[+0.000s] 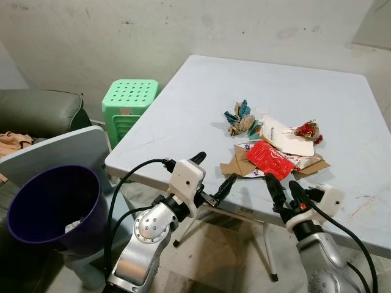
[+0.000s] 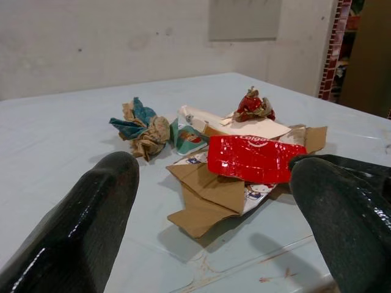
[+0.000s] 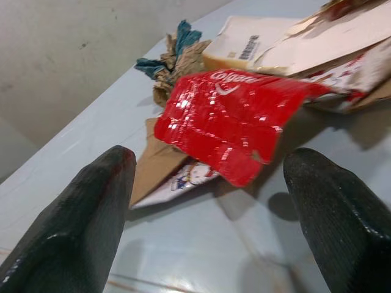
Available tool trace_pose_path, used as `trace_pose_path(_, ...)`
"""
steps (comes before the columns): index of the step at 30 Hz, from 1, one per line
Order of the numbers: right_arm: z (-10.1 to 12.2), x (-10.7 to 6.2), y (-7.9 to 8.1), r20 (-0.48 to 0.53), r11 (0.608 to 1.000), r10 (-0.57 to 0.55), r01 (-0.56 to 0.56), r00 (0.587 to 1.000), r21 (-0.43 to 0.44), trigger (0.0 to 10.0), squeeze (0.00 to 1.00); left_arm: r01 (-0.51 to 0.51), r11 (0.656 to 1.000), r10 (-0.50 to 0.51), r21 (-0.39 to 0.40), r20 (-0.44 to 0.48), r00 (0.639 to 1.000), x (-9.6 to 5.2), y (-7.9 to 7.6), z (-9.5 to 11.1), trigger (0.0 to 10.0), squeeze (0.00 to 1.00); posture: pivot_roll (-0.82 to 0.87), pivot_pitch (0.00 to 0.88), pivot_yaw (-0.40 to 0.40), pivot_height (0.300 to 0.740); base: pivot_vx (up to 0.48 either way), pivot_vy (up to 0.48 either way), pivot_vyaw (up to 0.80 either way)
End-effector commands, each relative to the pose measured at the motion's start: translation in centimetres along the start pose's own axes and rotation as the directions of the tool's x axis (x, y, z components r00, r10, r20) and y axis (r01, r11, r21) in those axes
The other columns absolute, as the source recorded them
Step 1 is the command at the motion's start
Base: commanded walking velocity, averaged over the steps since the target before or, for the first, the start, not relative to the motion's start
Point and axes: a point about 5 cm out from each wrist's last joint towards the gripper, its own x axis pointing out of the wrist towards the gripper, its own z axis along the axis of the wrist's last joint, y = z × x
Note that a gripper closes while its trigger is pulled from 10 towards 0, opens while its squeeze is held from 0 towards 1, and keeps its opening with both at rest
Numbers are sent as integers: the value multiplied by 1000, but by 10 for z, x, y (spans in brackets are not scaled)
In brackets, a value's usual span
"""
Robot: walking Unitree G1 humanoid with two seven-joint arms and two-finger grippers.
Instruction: Picking trash to rubbish bin
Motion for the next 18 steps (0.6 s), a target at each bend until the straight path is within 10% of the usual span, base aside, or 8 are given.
trace_pose_path(1, -2, 3, -2, -5, 1000, -16, 16, 1000, 19, 10000, 0, -7, 1000, 7, 17, 5, 1000, 1, 2, 4, 10000, 0, 71, 64, 13, 740, 0, 0, 0)
trace_pose_path(9, 3, 22, 4, 17, 999, 11, -12, 1000, 30, 10000, 0, -20, 1000, 20, 22, 9, 1000, 2, 4, 6, 10000, 0, 82, 60, 9, 740, 0, 0, 0)
trace_pose_path(13, 9, 27, 3, 64, 1000, -4, 2, 998, 25, 0, 0, -26, 999, 26, 23, 12, 1000, 2, 4, 6, 10000, 0, 88, 60, 6, 740, 0, 0, 0)
trace_pose_path(18, 9, 28, 1, 72, 1000, -10, 9, 997, 18, 0, 0, -31, 999, 31, 22, 11, 999, 2, 5, 6, 10000, 0, 86, 59, 6, 740, 0, 0, 0)
